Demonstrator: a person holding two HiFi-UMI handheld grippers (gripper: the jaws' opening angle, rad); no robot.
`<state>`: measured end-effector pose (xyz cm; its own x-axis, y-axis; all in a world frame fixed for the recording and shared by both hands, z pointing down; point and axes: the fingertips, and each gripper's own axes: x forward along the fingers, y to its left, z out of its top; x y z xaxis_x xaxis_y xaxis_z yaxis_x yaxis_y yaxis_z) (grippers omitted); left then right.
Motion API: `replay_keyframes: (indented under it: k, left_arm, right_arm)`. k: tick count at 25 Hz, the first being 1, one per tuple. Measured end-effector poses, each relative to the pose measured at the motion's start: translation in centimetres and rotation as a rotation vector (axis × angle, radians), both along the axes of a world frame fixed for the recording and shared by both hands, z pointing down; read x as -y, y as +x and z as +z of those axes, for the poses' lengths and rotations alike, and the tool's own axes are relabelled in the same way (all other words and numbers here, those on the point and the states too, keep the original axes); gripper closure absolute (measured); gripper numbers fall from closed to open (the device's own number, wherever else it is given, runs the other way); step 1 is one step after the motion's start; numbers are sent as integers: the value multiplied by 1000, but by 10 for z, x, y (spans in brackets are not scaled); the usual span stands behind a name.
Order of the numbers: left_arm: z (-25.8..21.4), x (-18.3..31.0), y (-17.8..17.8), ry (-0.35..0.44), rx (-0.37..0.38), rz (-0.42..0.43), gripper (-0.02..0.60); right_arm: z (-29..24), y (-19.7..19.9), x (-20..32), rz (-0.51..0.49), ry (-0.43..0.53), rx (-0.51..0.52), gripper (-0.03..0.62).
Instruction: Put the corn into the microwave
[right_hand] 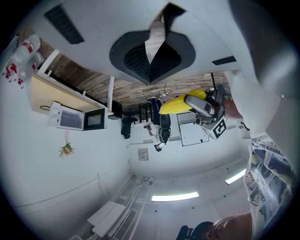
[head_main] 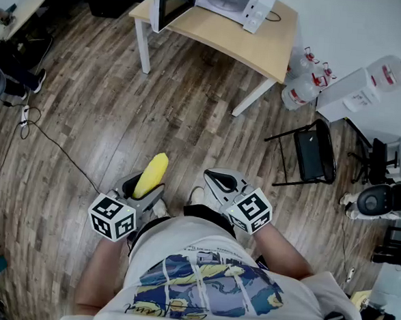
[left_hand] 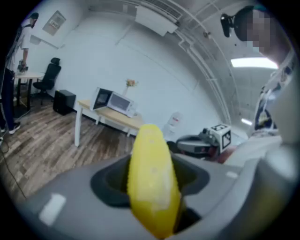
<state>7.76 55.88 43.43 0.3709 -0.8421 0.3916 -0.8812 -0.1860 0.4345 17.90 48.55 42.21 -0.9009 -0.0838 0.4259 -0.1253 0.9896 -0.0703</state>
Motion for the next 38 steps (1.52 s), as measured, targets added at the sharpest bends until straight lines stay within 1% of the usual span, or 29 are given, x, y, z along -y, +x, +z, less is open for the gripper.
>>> replay_keyframes:
  k: [3, 6, 9, 13, 18, 22, 25, 26, 27, 28, 29, 31, 35, 38]
  left_arm:
    - [-15, 4, 23, 24, -35, -18, 330]
    - [-21, 11, 38, 29, -21, 27, 330]
    - [-22, 18, 38, 11, 6, 72, 330]
    - [-20, 24, 39, 1, 19, 117, 330]
    - [-3, 32, 36, -28, 3, 166, 330]
    - [2, 52, 33, -45, -5, 184, 330]
    - [4, 81, 29, -46, 3, 179, 330]
    - [4, 92, 27, -47, 10, 173, 330]
    - [3, 105, 24, -47, 18, 165, 330]
    - [2, 118, 21, -49, 27, 154, 330]
    - [0, 133, 17, -51, 35, 143, 330]
    - [-3, 161, 9, -57, 53, 123, 330]
    - [-9, 217, -5, -74, 102, 97, 330]
    - [-9, 258, -7, -85, 129, 87, 330]
  right_arm:
    - [-11, 18, 0, 11, 0, -7, 586]
    - [-17, 27, 7, 43, 8, -2, 586]
    - [-23, 32, 12, 81, 17, 6, 586]
    - [-20, 38, 15, 132, 9, -1, 586]
    - [-9, 38, 17, 189, -11, -20, 586]
    - [-7, 38, 35, 209, -18, -36, 585]
    - [-4, 34, 64, 203, -15, -24, 583]
    - [-4, 31, 76, 198, -17, -16, 563]
    - [-3, 28, 90, 191, -19, -7, 526]
    - [-3, 23, 105, 185, -21, 2, 509]
    - [-3, 19, 120, 178, -24, 11, 508]
    - [-5, 11, 152, 162, -31, 30, 508]
    - [-12, -2, 213, 151, -35, 84, 571]
    - [-17, 1, 251, 158, -38, 119, 582]
